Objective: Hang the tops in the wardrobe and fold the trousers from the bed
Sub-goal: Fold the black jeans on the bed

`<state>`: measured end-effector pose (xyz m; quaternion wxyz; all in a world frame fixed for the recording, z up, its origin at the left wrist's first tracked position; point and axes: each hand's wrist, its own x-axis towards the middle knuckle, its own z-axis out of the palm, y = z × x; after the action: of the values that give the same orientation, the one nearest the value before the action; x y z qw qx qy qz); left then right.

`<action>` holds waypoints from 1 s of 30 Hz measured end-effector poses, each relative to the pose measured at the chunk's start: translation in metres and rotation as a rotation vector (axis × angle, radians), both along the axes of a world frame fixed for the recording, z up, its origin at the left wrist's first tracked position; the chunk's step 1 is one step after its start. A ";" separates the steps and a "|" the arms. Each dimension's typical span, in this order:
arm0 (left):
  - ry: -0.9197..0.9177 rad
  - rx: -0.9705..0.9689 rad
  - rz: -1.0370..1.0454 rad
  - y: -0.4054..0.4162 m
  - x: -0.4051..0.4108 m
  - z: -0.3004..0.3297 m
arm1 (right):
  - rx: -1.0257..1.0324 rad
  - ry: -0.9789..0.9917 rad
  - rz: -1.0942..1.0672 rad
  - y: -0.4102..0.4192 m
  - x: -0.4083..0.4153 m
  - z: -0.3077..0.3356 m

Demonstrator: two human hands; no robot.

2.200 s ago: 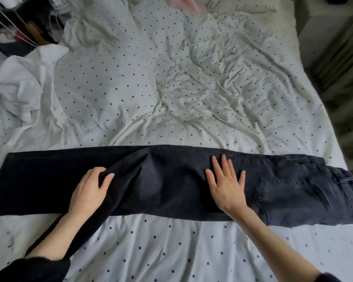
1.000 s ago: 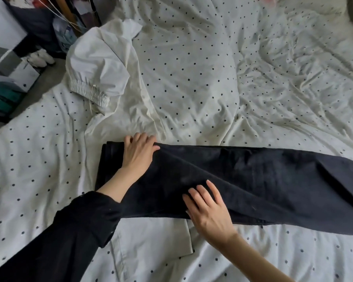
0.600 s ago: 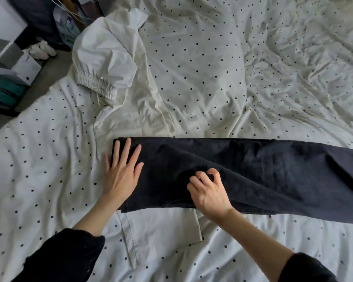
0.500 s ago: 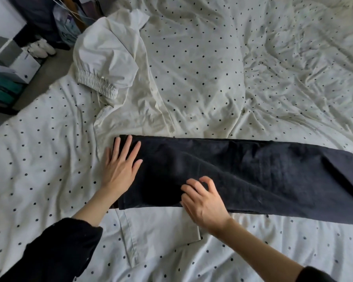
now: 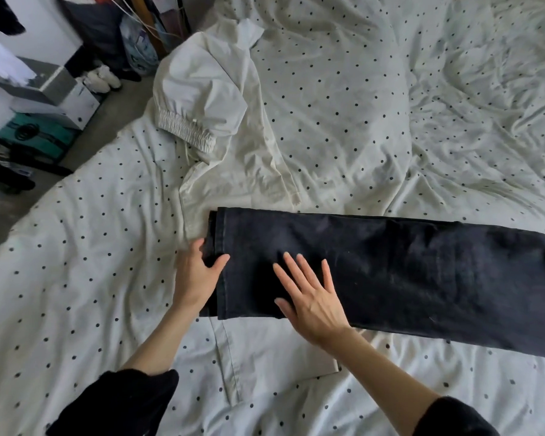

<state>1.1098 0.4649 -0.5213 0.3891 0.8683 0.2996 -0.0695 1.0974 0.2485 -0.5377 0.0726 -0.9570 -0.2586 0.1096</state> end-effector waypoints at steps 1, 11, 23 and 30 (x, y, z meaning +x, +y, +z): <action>0.019 -0.033 0.031 0.001 0.002 0.002 | -0.010 0.035 -0.003 0.005 0.004 -0.003; 0.036 -0.467 0.010 -0.025 0.011 0.074 | -0.045 0.142 -0.059 -0.026 0.005 0.008; 0.189 -0.310 -0.631 -0.275 0.038 0.055 | 0.477 0.075 -0.751 -0.204 -0.022 0.075; -0.159 -0.226 -0.445 -0.243 0.022 0.028 | 0.345 -0.208 -0.440 -0.201 -0.029 0.069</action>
<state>1.1314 0.2220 -0.4930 0.4809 0.8667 0.0601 -0.1181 1.0685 0.0473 -0.4692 0.2296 -0.9696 -0.0657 -0.0531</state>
